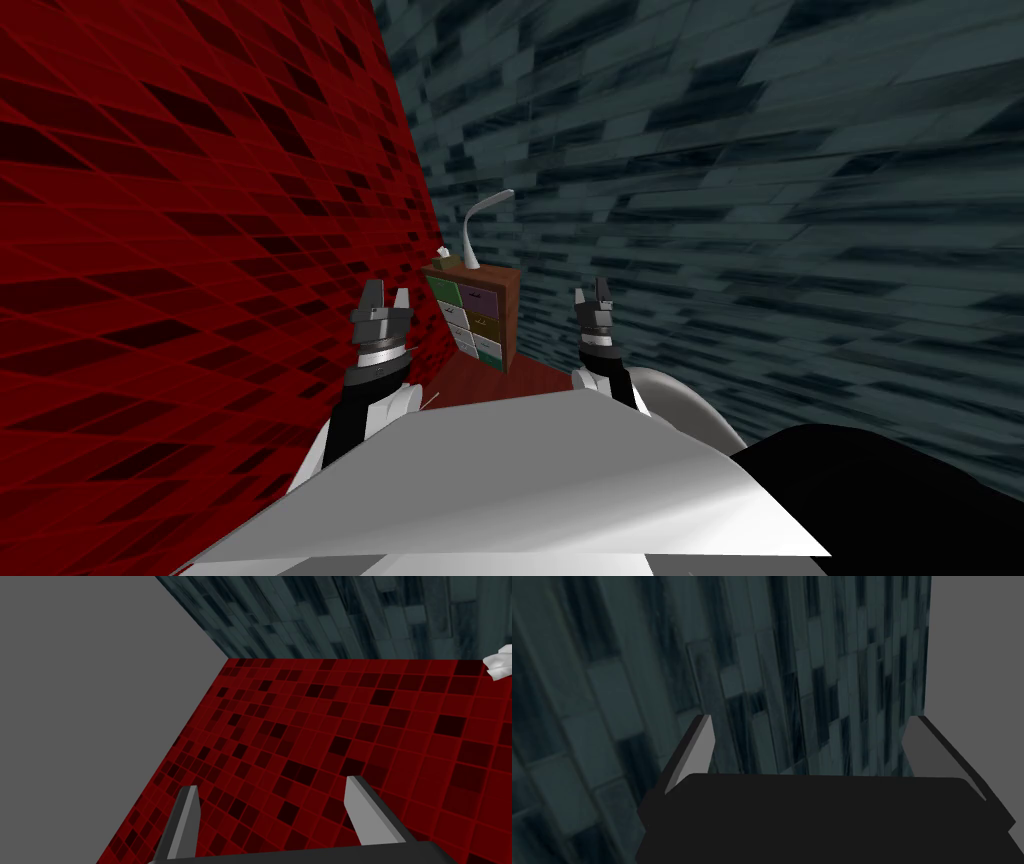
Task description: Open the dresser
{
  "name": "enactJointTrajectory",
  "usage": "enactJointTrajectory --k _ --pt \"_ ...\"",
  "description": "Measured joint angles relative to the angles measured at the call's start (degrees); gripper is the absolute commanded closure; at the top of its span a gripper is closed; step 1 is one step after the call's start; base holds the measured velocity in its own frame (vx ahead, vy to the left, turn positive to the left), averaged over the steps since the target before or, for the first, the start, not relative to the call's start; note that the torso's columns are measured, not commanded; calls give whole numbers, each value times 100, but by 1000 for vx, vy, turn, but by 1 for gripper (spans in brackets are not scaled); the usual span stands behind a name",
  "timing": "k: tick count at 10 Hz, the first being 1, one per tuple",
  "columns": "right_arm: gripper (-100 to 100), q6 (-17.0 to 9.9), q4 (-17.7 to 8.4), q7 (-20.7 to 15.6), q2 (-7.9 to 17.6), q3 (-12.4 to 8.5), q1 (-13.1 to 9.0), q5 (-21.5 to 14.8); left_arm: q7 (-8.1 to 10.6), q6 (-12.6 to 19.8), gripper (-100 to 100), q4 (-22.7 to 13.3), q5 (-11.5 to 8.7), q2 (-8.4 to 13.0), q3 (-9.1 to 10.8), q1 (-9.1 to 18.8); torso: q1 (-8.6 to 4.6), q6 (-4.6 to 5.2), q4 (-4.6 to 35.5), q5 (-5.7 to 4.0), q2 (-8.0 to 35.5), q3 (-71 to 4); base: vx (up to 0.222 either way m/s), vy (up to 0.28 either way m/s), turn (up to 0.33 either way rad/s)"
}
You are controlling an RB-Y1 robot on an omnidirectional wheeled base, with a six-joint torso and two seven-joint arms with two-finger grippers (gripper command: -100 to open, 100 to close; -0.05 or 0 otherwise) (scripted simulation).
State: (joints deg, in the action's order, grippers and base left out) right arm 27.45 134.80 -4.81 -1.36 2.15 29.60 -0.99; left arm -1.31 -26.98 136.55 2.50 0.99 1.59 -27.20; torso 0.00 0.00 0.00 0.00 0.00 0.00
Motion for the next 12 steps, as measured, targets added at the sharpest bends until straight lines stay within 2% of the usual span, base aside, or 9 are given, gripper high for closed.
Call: enactJointTrajectory --k 2,9,10,12 --pt "0 0 0 0 0 0 0 0 0 0 0 0 0 0 0 0 0 0 600 0 597 -1200 0 0 0" --pt "0 1 2 0 0 0 0 0 0 -1 0 2 0 0 0 0 0 0 3537 0 3539 -7073 0 0 0" --pt "0 1 2 0 0 0 0 0 0 -1 -100 2 0 0 0 0 0 0 3960 0 3962 -7919 19 2 -42" --pt "0 0 -1 0 0 0 1 0 25 114 -100 21 16 233 -1 9 2 0 4203 1 4202 -8430 39 8 -79"
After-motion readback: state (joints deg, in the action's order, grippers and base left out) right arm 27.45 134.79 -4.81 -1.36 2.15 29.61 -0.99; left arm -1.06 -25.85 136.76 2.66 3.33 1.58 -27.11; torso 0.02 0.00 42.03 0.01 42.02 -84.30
